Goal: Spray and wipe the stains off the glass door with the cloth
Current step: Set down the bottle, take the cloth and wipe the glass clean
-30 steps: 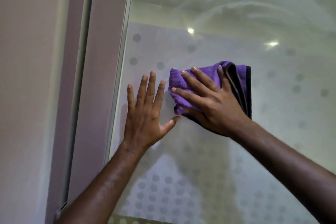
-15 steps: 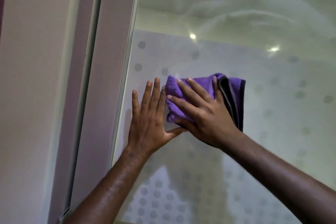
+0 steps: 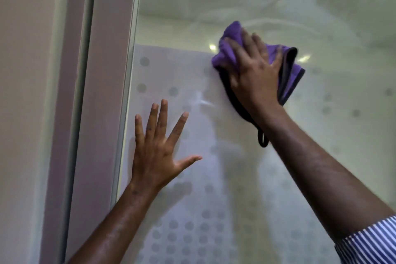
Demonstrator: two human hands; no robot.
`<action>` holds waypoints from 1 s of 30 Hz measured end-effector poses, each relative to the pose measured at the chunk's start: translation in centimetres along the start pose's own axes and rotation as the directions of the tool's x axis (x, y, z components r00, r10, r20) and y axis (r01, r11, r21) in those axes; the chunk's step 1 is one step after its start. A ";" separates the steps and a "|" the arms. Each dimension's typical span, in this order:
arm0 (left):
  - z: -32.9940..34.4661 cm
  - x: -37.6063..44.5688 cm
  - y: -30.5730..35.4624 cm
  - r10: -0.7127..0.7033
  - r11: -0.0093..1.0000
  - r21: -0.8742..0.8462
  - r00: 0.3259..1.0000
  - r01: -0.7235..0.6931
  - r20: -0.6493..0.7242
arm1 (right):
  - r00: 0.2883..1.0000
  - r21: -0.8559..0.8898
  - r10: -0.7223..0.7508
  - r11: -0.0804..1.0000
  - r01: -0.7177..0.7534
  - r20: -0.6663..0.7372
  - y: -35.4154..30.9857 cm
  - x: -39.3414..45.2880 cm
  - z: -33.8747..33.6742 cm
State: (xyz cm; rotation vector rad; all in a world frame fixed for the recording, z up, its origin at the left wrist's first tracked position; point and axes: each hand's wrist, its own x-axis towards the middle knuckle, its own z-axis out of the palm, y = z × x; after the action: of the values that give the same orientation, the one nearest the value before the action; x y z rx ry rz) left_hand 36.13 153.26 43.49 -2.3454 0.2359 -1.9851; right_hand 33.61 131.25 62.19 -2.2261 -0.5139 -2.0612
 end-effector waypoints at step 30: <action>0.6 0.0 -0.3 -0.001 1.000 -0.011 0.999 0.000 -0.040 | 0.998 0.035 -0.058 0.998 0.057 0.020 1.0 0.2 -0.4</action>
State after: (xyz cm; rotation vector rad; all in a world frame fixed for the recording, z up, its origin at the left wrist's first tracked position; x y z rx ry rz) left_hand 36.73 153.50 43.44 -2.3138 0.2488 -2.0381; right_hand 33.55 130.28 62.57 -2.2416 -0.6169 -2.0422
